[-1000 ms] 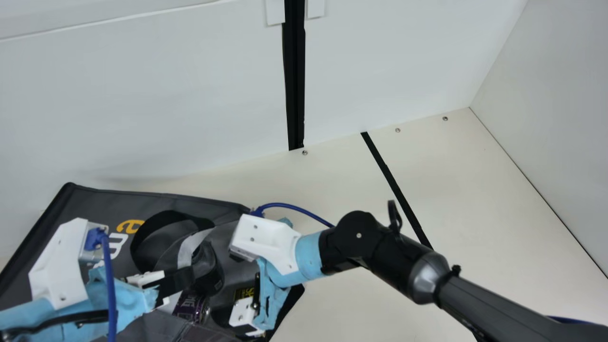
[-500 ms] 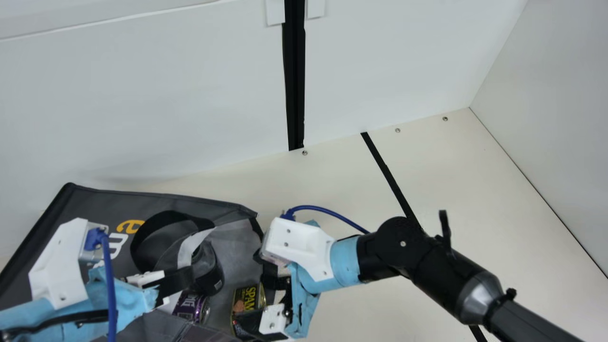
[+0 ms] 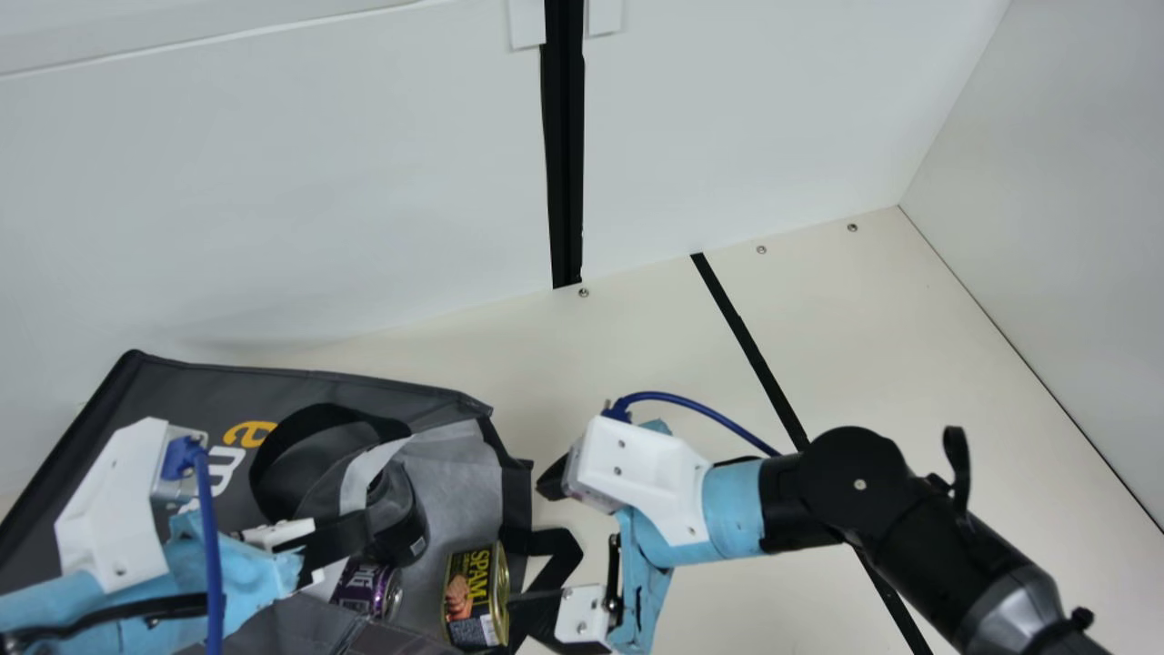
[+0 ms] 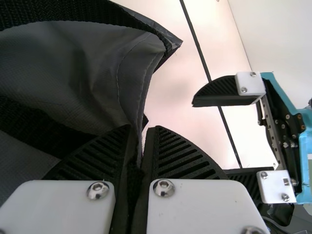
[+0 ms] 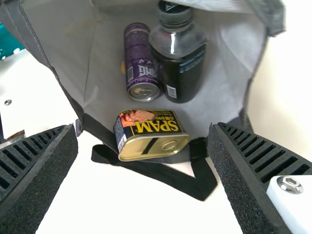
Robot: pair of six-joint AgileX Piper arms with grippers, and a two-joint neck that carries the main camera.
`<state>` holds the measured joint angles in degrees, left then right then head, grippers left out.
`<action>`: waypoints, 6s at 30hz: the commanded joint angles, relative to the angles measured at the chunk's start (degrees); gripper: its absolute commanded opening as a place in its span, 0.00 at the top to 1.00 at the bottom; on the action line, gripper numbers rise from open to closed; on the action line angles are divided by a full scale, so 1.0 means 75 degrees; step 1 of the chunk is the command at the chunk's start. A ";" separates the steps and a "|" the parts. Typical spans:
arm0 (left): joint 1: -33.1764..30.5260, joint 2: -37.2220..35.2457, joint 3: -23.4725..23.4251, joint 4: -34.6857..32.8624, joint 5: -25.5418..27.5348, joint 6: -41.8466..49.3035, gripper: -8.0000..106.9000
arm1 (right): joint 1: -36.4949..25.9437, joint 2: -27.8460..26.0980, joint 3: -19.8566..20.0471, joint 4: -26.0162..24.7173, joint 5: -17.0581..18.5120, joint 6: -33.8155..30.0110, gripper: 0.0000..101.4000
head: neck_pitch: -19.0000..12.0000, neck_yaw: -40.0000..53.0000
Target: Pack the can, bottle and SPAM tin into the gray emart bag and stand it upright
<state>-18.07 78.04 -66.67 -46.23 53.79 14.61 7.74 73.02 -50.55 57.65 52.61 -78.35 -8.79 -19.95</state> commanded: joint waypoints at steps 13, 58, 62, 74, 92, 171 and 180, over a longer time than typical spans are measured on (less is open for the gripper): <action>0.0000 0.0000 0.0000 0.0000 0.0000 0.0000 1.00 | -0.1422 -0.0914 0.0265 -0.0511 0.0266 0.0552 0.06 | -0.0161 -0.0007; 0.0000 0.0000 0.0000 0.0000 0.0000 0.0000 1.00 | -0.5178 -0.2628 -0.0591 -0.5173 -0.0019 0.5518 0.06 | -0.0161 -0.0007; 0.0000 0.0000 0.0000 0.0000 0.0000 0.0000 1.00 | -0.5185 -0.2737 -0.0779 -0.5719 0.0138 0.6150 0.06 | -0.0161 -0.0007; 0.0000 0.0000 0.0000 0.0000 0.0000 0.0000 1.00 | -0.4876 -0.2970 -0.1425 -0.7090 0.0780 0.7881 0.06 | -0.0161 -0.0007; 0.0000 0.0000 0.0000 0.0000 0.0000 0.0000 1.00 | -0.3922 -0.3104 -0.2571 -0.8571 0.1731 0.9746 0.06 | -0.0161 -0.0007; 0.0000 0.0000 0.0000 0.0000 0.0000 0.0000 1.00 | -0.2292 -0.1847 -0.0781 -0.6163 0.0853 0.8588 0.06 | -0.0161 -0.0007; 0.0000 0.0000 0.0000 0.0000 0.0000 0.0000 1.00 | -0.2278 -0.1487 -0.0393 -0.5452 0.0498 0.7691 0.06 | -0.0161 -0.0007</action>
<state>-18.07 78.04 -66.67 -46.23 53.79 14.61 -9.37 61.64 -53.68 16.05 56.49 -19.78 -8.79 -19.95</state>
